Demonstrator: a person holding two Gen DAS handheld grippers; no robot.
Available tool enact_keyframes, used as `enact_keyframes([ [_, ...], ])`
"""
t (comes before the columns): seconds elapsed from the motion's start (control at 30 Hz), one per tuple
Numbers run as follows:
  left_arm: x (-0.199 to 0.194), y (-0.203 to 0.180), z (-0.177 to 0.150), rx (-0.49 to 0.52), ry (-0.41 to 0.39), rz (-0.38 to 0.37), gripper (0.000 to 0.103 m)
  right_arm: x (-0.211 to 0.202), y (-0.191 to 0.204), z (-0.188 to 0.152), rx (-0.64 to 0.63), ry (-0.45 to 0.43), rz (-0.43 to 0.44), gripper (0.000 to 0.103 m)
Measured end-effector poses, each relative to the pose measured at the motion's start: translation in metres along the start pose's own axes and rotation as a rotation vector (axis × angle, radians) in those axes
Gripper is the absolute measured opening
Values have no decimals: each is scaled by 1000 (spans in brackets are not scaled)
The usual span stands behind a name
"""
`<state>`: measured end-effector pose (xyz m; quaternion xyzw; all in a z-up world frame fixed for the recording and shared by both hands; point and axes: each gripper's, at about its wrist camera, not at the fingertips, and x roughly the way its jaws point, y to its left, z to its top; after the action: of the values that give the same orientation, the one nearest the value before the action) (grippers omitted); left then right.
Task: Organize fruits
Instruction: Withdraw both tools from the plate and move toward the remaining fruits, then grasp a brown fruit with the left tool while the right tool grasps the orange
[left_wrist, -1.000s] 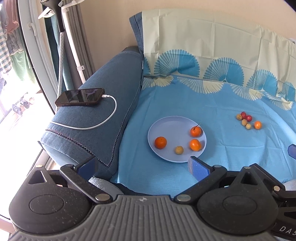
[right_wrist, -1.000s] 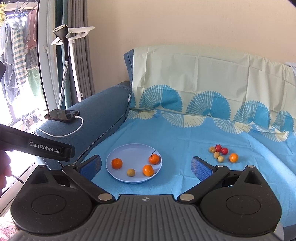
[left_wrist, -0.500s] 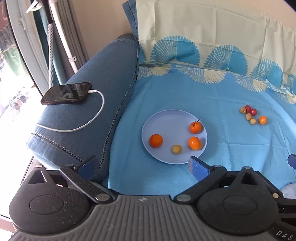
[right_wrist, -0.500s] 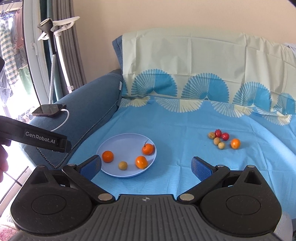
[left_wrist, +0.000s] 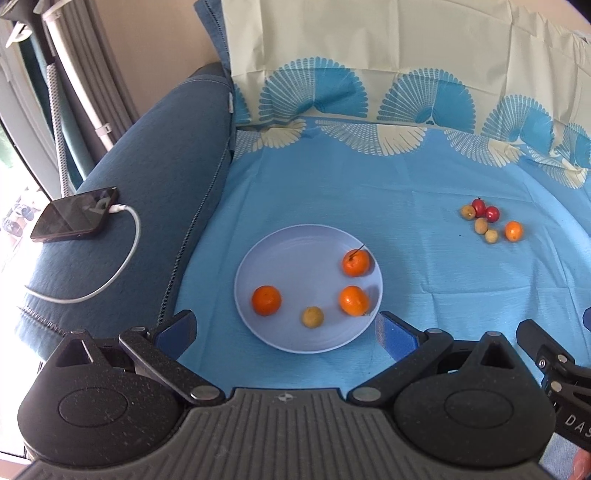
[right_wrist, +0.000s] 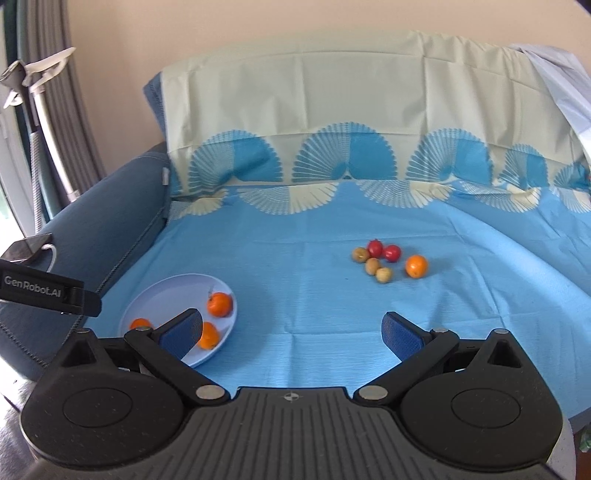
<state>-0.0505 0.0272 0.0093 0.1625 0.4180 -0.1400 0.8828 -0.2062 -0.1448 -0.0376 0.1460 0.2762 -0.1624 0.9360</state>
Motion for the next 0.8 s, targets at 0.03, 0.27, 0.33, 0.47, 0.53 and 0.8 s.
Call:
enact_keyframes([
  [0.03,3,-5,3,7,1,0,103,4,-5,0,8,1,-12,102],
  [0.27,25,-34,24,35,11,-9,103,30,-37,2,60,9,-85,102],
  [0.33,32,-41,31,36,19,-19,103,38,-46,3,73,5,-110,102],
  [0.47,49,-58,42,36,32,-37,103,56,-67,3,98,-7,-163,102],
  [0.53,59,-68,45,54,33,-32,103,67,-77,2,104,-12,-186,102],
  [0.8,117,-104,58,85,110,-58,103,139,-111,-2,4,-37,-277,102],
])
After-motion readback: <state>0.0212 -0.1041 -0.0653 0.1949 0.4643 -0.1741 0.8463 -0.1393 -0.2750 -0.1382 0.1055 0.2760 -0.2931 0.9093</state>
